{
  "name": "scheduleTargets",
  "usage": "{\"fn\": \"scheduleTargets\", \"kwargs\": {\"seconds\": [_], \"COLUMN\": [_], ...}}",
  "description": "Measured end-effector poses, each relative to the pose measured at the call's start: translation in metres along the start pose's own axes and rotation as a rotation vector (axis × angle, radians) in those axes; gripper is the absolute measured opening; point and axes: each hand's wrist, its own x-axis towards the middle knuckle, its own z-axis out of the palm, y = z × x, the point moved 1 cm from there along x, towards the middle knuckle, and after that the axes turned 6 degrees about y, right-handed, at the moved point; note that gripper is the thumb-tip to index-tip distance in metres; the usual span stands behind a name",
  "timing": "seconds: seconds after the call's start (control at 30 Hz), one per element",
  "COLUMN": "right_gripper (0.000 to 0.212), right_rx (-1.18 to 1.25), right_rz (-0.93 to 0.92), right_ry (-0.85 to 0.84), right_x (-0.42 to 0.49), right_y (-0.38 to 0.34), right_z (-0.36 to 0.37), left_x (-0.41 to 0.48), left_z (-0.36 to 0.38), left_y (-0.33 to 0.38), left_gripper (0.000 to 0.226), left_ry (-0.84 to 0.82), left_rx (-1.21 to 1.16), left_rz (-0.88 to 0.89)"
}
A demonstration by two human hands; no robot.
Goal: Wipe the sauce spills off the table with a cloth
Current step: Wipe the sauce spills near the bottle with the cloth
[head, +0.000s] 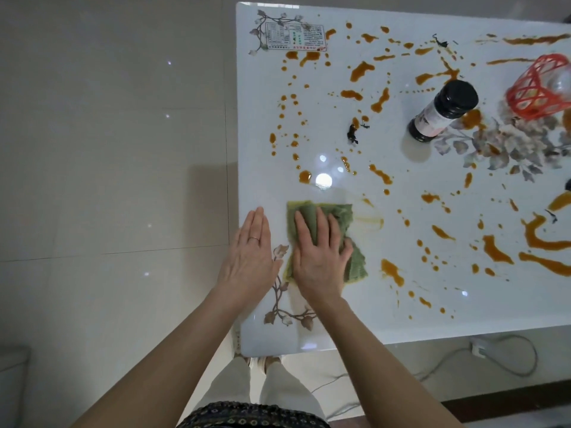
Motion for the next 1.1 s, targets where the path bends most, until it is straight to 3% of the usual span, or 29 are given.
{"fn": "scheduleTargets", "kwargs": {"seconds": [0.07,0.2,0.27,0.43,0.53,0.63,0.7,0.77,0.93,1.1], "right_gripper": [0.054,0.052,0.052,0.05,0.05,0.052,0.053,0.054,0.053,0.055], "right_rx": [-0.008,0.031,0.045,0.082,0.043,-0.012,-0.003,0.014,0.055,0.014], "right_rz": [-0.072,0.172,0.207,-0.19,-0.251,-0.053,0.143,0.209,-0.131,-0.111], "right_ry": [-0.015,0.064,0.107,0.106,0.037,-0.01,0.032,0.071,-0.008,-0.079], "right_x": [0.017,0.019,0.006,0.018,0.05,0.053,0.045,0.035,0.043,0.073], "right_y": [0.016,0.049,0.042,-0.003,-0.001,0.026,0.039,0.033,-0.013,0.001], "right_z": [-0.003,-0.007,-0.005,0.005,0.003,0.0,-0.003,-0.004,-0.001,0.0], "left_x": [0.0,-0.004,-0.003,-0.001,0.0,0.0,0.0,0.001,0.005,0.004], "left_z": [-0.001,0.001,0.001,0.001,0.001,0.001,0.0,0.0,-0.005,-0.008], "left_y": [0.001,0.011,0.014,0.014,0.015,0.015,0.015,0.014,0.008,0.007], "left_gripper": [0.087,0.086,0.079,0.072,0.072,0.072,0.07,0.078,0.089,0.1], "left_ry": [-0.016,0.003,0.003,-0.007,-0.009,-0.016,-0.028,-0.06,-0.118,-0.161], "left_rx": [-0.001,-0.068,-0.108,-0.101,-0.103,-0.095,-0.096,-0.078,-0.035,-0.038], "left_rz": [-0.003,-0.059,-0.087,-0.116,-0.128,-0.112,-0.107,-0.104,-0.063,-0.047]}}
